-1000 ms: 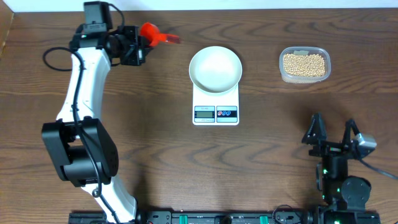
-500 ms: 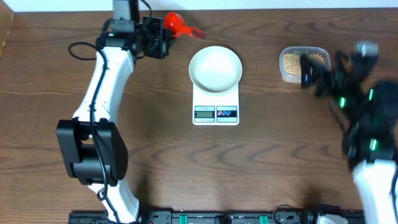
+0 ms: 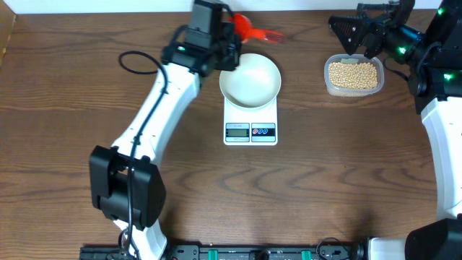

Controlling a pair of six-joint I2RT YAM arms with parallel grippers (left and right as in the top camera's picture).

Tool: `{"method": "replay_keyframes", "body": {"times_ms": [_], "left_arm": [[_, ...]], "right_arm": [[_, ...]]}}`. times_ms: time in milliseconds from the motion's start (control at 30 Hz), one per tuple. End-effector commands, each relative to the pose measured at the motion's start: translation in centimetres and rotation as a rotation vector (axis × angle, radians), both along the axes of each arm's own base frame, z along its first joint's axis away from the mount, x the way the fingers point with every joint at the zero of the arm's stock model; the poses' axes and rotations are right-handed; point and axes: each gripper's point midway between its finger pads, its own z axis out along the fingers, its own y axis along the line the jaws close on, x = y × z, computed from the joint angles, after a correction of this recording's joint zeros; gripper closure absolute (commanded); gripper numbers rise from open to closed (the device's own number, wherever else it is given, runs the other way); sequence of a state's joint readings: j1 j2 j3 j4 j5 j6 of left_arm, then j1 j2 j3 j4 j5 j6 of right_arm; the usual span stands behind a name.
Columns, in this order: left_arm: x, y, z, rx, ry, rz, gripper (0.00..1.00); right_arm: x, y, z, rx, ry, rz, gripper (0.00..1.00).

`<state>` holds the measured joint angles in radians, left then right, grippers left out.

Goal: Scoop item into bowl and weigh 50g on scale

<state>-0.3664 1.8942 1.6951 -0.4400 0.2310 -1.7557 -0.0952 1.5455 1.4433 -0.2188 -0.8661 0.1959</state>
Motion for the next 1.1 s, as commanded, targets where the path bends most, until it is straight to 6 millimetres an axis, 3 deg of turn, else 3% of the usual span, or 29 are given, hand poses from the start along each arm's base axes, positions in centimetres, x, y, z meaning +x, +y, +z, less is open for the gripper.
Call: {"method": "replay_keyframes", "body": {"times_ms": [0,167,233,367,467,633,767,900,1067], "left_arm": [[-0.4,-0.3,1.7,0.039,-0.032,0.068,0.93],[-2.4,-0.3,-0.2,0.092,0.063,0.071,0.93],[-2.5,-0.2,-0.3,0.096,0.068,0.070,0.93],[-2.8,-0.6,-0.4,0.097,0.067,0.032,0.92],[-3.5,-0.9,-0.8,0.137,0.071,-0.048,0.93],[-4.4,-0.4,-1.7,0.187,0.102,-0.087,0.93],[-4.7,-0.2,-1.9,0.183,0.125,-0.076,0.93],[-5.4,-0.7,-2.1,0.100,0.194,-0.027,0.93],[-5.4,-0.8,-2.0,0.060,0.219,0.011,0.93]], "right_arm": [[-0.2,0.0,0.8,-0.007,-0.019,0.017,0.01],[0.0,0.5,0.7,0.032,0.013,0.017,0.01],[0.1,0.8,-0.1,0.072,0.082,0.012,0.01],[-0.1,3.2,-2.4,0.144,0.216,0.097,0.02],[0.1,4.9,-3.9,0.178,0.297,0.123,0.16],[1.0,7.8,-6.4,0.227,0.445,0.077,0.29],[1.0,9.3,-7.2,0.202,0.463,0.048,0.40],[0.3,10.1,-8.1,0.186,0.511,0.049,0.47],[-0.4,9.4,-10.3,0.141,0.593,0.003,0.45]]}}
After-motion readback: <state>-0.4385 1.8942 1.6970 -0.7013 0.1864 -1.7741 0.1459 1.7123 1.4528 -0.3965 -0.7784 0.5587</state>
